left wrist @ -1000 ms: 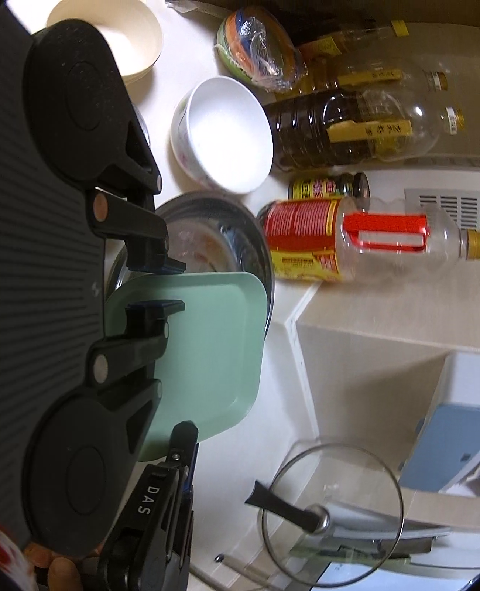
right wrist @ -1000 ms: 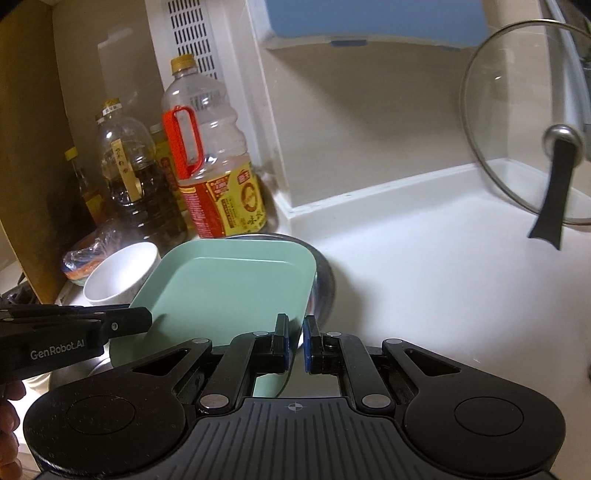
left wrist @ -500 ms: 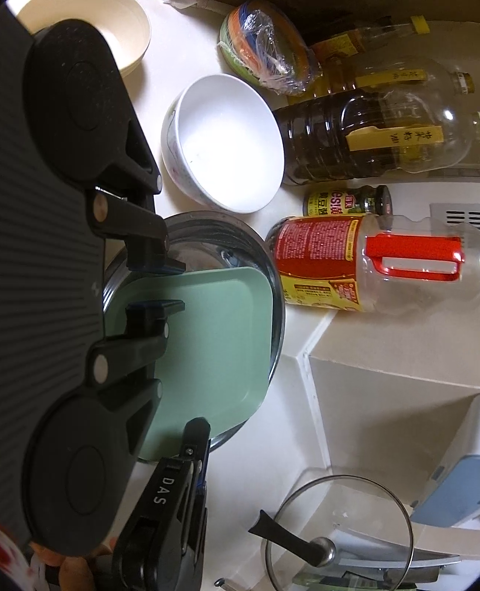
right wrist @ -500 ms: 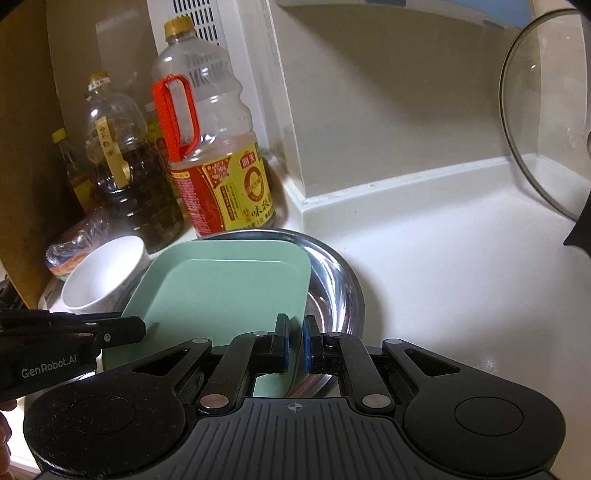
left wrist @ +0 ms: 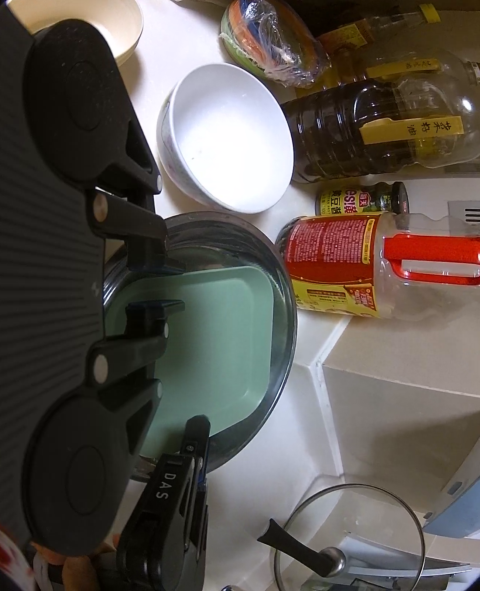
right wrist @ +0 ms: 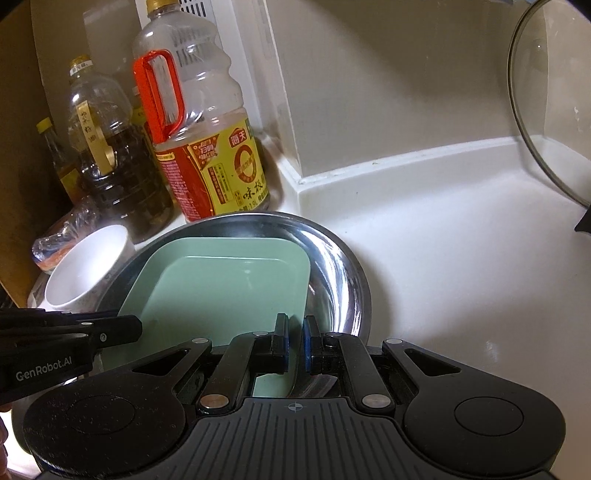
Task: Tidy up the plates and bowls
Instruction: 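Carry the green plate with both grippers and lower it into the steel dish, then open both grippers to release the green plate in the steel dish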
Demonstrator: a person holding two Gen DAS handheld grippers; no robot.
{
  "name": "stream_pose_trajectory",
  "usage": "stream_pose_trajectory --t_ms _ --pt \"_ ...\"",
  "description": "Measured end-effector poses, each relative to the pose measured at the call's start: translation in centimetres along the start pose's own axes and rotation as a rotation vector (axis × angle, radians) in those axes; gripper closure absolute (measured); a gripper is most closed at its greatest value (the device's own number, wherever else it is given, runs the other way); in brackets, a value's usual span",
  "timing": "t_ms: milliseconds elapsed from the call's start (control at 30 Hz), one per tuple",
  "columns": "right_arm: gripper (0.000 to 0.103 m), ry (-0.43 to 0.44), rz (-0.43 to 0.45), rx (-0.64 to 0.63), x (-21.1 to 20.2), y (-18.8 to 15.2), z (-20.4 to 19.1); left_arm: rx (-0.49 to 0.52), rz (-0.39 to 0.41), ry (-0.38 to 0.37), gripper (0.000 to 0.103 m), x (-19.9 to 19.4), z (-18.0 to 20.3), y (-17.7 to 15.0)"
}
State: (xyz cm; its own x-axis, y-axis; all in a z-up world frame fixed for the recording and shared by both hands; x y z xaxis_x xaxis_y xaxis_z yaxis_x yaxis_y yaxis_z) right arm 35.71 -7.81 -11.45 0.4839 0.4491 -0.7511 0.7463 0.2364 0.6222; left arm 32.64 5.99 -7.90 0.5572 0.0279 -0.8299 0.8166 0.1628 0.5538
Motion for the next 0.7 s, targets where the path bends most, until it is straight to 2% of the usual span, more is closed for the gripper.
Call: stream_pose_trajectory --t_ms 333,533,600,667,700 --pt "0.095 0.0 -0.014 -0.005 0.7 0.0 0.0 0.001 -0.018 0.006 0.09 0.6 -0.2 0.0" --pt "0.094 -0.001 -0.013 -0.003 1.0 0.1 0.0 0.007 0.001 0.015 0.083 0.2 0.0 0.1" --pt "0.088 0.013 -0.008 0.008 0.8 0.2 0.1 0.016 0.011 0.021 0.083 -0.1 0.1 0.2" --pt "0.059 0.021 0.008 0.014 0.4 0.3 0.2 0.019 0.021 0.02 0.083 -0.5 0.3 0.3" --pt "0.053 0.027 0.023 0.009 0.0 0.4 0.2 0.019 0.026 0.018 0.083 -0.8 0.3 0.3"
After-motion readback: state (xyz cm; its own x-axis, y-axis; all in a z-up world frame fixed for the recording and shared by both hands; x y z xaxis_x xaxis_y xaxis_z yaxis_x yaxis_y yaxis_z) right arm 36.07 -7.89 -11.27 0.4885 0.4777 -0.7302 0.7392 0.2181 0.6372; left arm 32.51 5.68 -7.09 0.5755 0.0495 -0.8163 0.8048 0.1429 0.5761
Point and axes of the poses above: each gripper's, at about its wrist camera, not at the fingertips, and x roughly the way its jaws point, z to its right, y to its top, the point moved 4 cm from there along x, roughly the way its jaws point, and after that the axes turned 11 degrees about -z, right-handed, at the moved point
